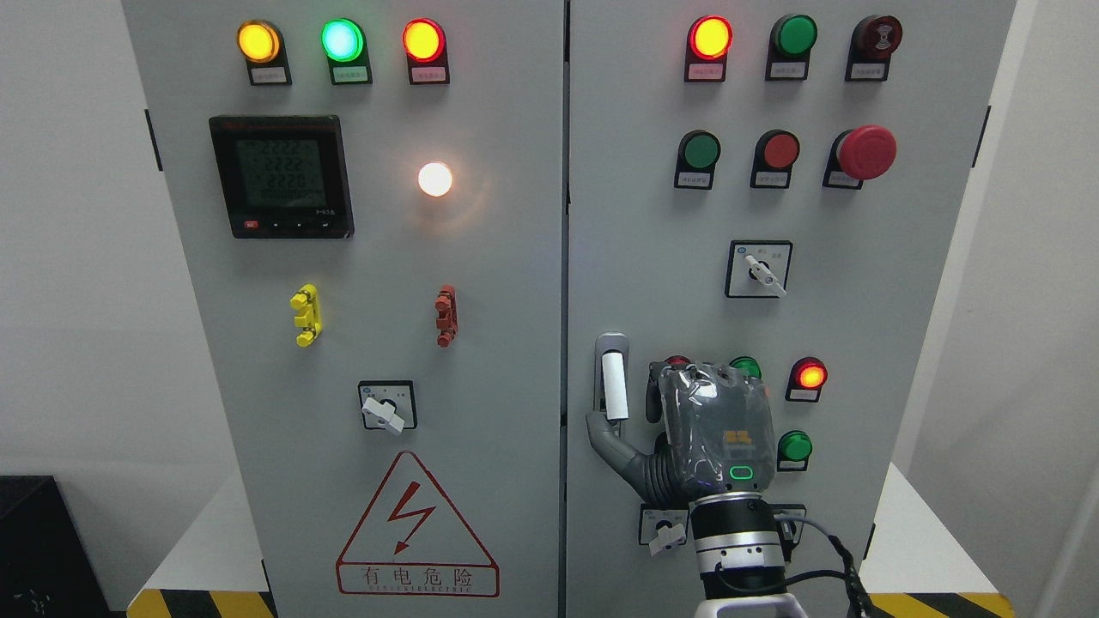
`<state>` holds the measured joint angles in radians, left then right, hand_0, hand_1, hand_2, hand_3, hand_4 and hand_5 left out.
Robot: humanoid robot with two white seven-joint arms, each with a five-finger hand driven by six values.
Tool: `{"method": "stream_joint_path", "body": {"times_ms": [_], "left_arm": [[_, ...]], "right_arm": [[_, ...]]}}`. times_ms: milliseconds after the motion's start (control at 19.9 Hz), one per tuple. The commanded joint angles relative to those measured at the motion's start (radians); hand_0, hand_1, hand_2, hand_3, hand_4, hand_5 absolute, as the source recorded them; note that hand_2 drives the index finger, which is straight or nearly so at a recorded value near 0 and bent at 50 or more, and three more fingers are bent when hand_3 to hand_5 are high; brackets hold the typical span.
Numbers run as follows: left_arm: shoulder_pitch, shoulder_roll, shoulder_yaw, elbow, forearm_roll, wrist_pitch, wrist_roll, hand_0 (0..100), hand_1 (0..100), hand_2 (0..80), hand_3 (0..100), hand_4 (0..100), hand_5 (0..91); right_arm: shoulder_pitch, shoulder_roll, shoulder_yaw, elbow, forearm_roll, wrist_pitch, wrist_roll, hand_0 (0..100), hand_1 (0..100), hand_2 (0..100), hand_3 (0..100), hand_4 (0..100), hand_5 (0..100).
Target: Release door handle
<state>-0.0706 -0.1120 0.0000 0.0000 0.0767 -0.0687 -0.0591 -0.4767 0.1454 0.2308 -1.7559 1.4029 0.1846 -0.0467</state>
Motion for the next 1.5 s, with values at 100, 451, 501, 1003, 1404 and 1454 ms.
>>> {"method": "stream_joint_path", "body": {"times_ms": [100,451,501,1003,1404,1454], "left_arm": [[0.0,0.0,-0.02,-0.017,0.0,0.0,0.001,0,0,2.5,8,1,0.0],[0.0,0.0,-0.02,-0.017,0.0,0.0,0.001,0,0,2.5,8,1,0.0],[0.0,0.0,-0.02,-0.015,0.0,0.0,0.001,0,0,2.5,8,1,0.0],[0.0,0.0,-0.02,-0.015,0.0,0.0,0.001,0,0,2.5,8,1,0.0],[0.0,0.0,-0.02,-0.017,0.0,0.0,0.001,0,0,2.6,9,1,0.0],[0.0,0.0,-0.02,-0.017,0.0,0.0,0.001,0,0,2.6,9,1,0.0]], "right_arm": [[0.01,0.002,-0.011,0.0,-0.001,-0.001,-0.016,24,41,82,100,100,95],[0.015,0.002,-0.022,-0.007,-0.001,-0.001,-0.016,26,41,82,100,100,95],[0.015,0.002,-0.024,-0.007,-0.001,-0.001,-0.016,26,42,82,100,100,95],[0.015,0.002,-0.039,-0.014,-0.001,-0.001,-0.018,28,44,82,100,100,95],[0.013,0.002,-0.053,-0.025,0.001,-0.001,-0.018,30,44,82,100,100,95],[0.013,0.002,-0.053,-0.027,0.001,0.001,-0.018,30,44,82,100,100,95]]}}
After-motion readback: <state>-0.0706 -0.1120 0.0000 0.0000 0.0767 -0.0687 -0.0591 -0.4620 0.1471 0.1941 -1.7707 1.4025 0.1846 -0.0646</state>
